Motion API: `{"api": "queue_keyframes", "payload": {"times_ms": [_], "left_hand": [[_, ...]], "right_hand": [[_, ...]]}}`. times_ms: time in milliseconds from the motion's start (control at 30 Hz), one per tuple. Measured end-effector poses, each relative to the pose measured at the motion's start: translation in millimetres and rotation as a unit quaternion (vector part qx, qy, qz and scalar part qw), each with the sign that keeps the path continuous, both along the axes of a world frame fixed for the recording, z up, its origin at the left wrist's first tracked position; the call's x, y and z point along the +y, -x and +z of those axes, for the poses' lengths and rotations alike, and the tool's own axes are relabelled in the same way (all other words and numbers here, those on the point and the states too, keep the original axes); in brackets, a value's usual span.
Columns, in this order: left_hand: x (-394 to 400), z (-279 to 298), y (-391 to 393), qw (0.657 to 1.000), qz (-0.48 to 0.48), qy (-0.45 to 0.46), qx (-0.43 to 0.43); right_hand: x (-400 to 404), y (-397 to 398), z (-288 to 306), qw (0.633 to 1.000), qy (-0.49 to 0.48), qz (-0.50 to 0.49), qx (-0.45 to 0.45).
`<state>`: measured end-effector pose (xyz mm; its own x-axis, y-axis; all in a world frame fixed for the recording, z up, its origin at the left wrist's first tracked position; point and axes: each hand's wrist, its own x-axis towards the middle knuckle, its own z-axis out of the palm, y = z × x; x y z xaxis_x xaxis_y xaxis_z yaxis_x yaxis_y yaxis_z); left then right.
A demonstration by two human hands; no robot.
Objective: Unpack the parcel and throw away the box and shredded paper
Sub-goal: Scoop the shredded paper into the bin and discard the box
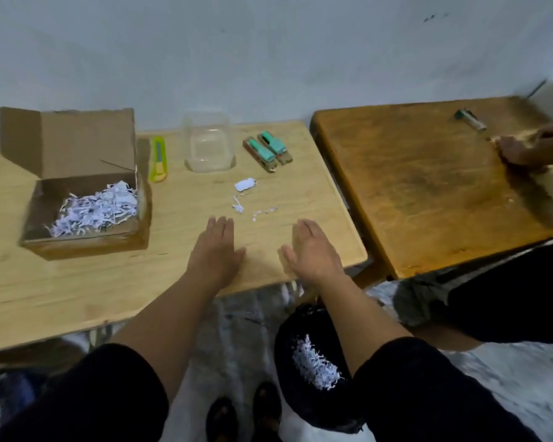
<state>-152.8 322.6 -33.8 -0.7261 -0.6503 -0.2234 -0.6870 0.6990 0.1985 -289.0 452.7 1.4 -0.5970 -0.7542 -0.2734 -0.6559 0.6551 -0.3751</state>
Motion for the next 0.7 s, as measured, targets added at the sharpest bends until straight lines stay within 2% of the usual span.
{"api": "queue_keyframes", "payload": {"times_ms": [133, 267, 367, 700], "left_hand": [[-24.0, -25.0, -9.9, 0.998, 0.059, 0.004, 0.033], [-38.3, -40.7, -15.1, 0.996, 0.066, 0.022, 0.048], [-38.3, -46.2, -17.2, 0.996, 0.065, 0.032, 0.055], [-39.5, -49.9, -18.6, 0.995, 0.068, 0.045, 0.065]], "right_hand": [[-21.6, 5.8, -37.3, 0.999, 0.008, 0.015, -0.029], [-45.9, 13.5, -56.7, 0.998, 0.062, 0.022, -0.019], [-69.5, 23.7, -63.9, 0.994, 0.104, 0.043, -0.013], [-139.4, 47.8, -67.0, 0.975, 0.137, 0.175, -0.031]]}}
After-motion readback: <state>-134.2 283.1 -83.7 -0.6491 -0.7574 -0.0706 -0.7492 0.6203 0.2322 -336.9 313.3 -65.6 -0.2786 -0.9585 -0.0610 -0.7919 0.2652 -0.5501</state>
